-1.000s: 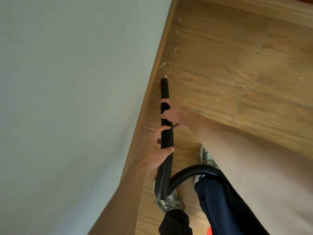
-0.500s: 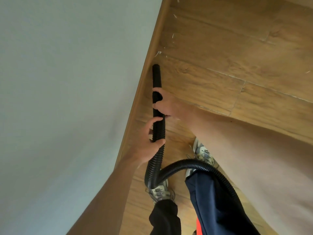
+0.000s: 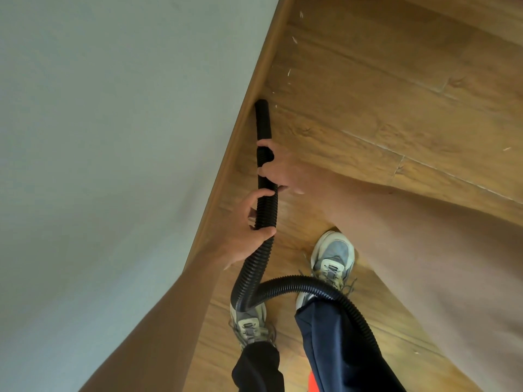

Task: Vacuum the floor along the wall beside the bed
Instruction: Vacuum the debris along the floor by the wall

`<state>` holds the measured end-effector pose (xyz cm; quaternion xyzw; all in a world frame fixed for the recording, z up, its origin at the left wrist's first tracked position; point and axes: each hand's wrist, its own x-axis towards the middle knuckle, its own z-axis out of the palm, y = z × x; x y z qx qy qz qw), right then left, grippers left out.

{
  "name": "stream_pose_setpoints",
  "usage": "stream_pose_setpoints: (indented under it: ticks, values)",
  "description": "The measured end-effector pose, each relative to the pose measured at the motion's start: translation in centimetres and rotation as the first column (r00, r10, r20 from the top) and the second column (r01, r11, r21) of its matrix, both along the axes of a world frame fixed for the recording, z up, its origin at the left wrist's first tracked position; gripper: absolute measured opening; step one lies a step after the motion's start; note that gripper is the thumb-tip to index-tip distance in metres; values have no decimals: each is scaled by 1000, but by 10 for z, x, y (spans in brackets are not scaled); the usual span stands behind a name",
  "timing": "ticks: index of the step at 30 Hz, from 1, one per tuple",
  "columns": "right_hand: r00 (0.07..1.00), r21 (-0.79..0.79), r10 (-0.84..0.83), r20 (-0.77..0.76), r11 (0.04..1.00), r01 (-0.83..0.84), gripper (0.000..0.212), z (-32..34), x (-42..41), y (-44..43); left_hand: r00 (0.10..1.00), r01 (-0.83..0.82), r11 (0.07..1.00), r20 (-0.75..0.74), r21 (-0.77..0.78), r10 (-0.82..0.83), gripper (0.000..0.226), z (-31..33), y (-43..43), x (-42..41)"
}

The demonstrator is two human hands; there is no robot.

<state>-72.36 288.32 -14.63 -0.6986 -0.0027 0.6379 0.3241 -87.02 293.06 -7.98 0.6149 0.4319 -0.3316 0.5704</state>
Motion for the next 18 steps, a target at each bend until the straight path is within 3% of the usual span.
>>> stream_pose_setpoints:
  ticks: [18]
  values:
    - [994,44,-85,-63,995,88,65,-6,26,-34,996,94,994,4,-46,-94,66,1,-6,27]
